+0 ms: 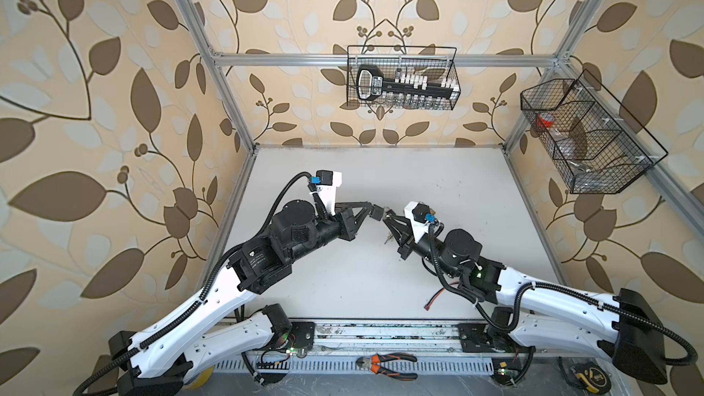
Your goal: Lock with the key
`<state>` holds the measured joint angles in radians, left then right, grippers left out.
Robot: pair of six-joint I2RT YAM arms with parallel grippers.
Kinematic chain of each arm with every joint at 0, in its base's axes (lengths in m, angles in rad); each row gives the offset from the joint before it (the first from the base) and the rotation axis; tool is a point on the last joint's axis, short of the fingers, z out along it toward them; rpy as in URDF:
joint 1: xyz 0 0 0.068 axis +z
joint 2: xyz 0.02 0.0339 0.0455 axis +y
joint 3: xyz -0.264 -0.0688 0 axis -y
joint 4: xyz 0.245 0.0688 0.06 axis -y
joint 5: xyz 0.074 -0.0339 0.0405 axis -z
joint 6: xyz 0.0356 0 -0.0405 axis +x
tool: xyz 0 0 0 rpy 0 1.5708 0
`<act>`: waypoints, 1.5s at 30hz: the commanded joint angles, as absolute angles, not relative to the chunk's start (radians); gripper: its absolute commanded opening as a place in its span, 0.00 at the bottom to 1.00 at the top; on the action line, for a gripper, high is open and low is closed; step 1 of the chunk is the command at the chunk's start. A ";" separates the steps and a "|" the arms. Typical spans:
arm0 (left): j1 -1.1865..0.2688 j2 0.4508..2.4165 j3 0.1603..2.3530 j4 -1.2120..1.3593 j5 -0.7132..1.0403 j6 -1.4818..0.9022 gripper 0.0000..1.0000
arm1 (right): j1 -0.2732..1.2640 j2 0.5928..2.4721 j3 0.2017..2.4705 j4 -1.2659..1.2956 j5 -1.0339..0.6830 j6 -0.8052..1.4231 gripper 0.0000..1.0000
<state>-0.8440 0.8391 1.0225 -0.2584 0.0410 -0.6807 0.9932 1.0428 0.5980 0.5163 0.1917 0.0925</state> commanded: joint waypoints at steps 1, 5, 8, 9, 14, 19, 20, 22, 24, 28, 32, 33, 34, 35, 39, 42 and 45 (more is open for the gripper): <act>-0.842 0.808 1.031 -0.202 0.010 -0.673 0.00 | 0.999 1.036 0.582 0.518 0.209 0.101 0.10; -0.841 0.803 1.029 -0.209 0.004 -0.674 0.00 | 0.999 1.026 0.585 0.511 0.202 0.102 0.04; -0.841 0.796 1.028 -0.219 -0.004 -0.674 0.00 | 0.999 1.017 0.595 0.497 0.174 0.103 0.00; -0.841 0.792 1.025 -0.223 -0.012 -0.675 0.00 | 0.999 1.012 0.601 0.487 0.153 0.102 0.00; -0.841 0.801 1.035 -0.267 -0.046 -0.682 0.00 | 1.001 0.984 0.608 0.447 0.089 0.097 0.00; -0.841 0.831 1.076 -0.327 -0.081 -0.671 0.00 | 1.002 0.964 0.632 0.368 0.147 0.117 0.00; -0.841 0.838 1.083 -0.338 -0.082 -0.662 0.00 | 1.001 0.968 0.644 0.344 0.150 0.123 0.00; -0.841 0.856 1.101 -0.371 -0.090 -0.646 0.00 | 1.001 0.985 0.673 0.283 0.140 0.144 0.00; -0.842 0.869 1.108 -0.389 -0.100 -0.643 0.00 | 1.002 1.000 0.693 0.246 0.106 0.158 0.00; -0.843 0.882 1.106 -0.389 -0.111 -0.643 0.00 | 1.002 0.988 0.688 0.231 0.083 0.188 0.00; -0.841 0.878 1.109 -0.383 -0.115 -0.646 0.00 | 1.001 0.974 0.681 0.189 0.120 0.218 0.00; -0.841 0.876 1.110 -0.382 -0.115 -0.646 0.00 | 1.002 0.974 0.683 0.176 0.130 0.229 0.00; -0.842 0.875 1.111 -0.381 -0.115 -0.646 0.00 | 1.002 0.974 0.684 0.165 0.138 0.232 0.00; -0.841 0.872 1.110 -0.379 -0.113 -0.646 0.00 | 1.002 0.977 0.685 0.151 0.145 0.238 0.00; -0.841 0.867 1.102 -0.356 -0.097 -0.649 0.00 | 1.001 0.983 0.683 0.131 0.166 0.257 0.00; -0.841 0.861 1.096 -0.342 -0.089 -0.656 0.00 | 1.000 0.992 0.690 0.115 0.186 0.270 0.00; -0.842 0.846 1.083 -0.319 -0.086 -0.658 0.00 | 0.999 1.003 0.702 0.089 0.221 0.291 0.00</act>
